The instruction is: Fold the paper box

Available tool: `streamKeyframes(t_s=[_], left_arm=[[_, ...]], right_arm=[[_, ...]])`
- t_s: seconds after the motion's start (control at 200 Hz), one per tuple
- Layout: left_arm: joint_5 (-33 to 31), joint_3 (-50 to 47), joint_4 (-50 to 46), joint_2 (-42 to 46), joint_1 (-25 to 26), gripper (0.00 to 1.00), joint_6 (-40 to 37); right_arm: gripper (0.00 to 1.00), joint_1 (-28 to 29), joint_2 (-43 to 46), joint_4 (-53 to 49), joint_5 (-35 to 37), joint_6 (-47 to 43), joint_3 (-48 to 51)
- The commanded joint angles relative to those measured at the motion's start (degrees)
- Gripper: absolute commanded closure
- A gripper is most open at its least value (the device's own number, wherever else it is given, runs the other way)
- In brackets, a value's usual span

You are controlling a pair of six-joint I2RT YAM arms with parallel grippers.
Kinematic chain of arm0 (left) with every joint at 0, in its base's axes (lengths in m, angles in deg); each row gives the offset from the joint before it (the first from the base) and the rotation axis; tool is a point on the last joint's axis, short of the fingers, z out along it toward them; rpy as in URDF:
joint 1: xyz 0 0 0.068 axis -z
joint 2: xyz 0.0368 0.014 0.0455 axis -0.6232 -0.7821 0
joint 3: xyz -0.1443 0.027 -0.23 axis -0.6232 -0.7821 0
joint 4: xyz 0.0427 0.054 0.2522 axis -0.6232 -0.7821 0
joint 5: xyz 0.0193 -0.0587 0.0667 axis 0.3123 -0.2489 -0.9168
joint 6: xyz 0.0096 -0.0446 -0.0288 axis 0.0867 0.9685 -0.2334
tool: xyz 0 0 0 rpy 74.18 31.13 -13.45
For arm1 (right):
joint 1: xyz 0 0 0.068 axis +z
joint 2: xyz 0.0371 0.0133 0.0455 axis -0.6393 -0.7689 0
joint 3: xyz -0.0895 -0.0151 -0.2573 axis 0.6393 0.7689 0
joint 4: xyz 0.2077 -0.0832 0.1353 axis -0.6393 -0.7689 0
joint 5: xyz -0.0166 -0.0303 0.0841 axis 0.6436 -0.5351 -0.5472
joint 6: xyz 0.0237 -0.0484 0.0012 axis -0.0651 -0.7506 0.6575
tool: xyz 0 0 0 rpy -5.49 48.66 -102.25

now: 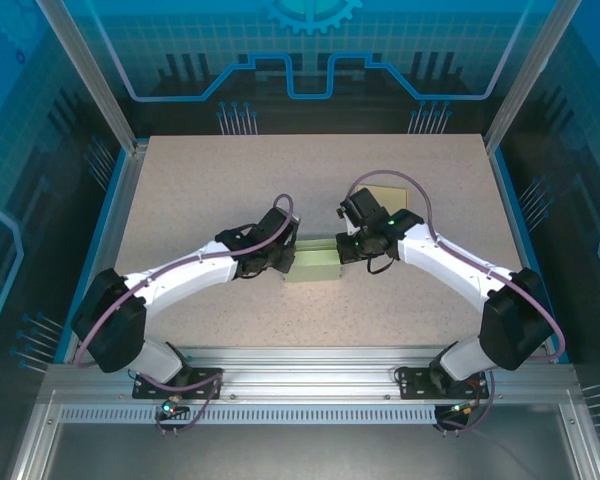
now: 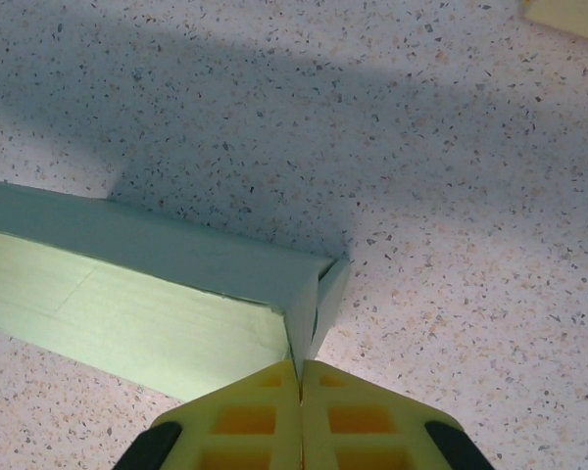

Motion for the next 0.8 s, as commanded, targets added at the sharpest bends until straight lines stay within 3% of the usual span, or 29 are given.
streamKeyframes(t_s=[0.0, 0.07, 0.185, 0.455, 0.795], left_arm=[[-1.9, 2.2, -2.9, -1.2, 0.4, 0.88, 0.6], [-1.4, 2.7, -3.3, -1.7, 0.5, 0.94, 1.0], [-1.0, 3.3, -4.3, -2.6, 0.5, 0.94, 1.8], [0.1, 3.8, -4.2, -2.8, 1.2, 0.88, 5.1], [2.8, 3.3, 0.0, -3.0, 2.6, 0.88, 8.7]], right_arm=[[0.92, 1.1, -0.4, -1.6, 0.0, 0.3, -1.9], [0.92, 1.1, -0.5, -1.6, -0.2, 0.4, -2.1], [0.92, 1.2, -0.8, -1.5, -0.7, 0.4, -2.2], [0.94, 1.6, -1.6, -0.6, -2.1, 0.9, -2.1], [0.96, 2.9, -3.8, 1.0, -3.5, 2.0, -2.5]])
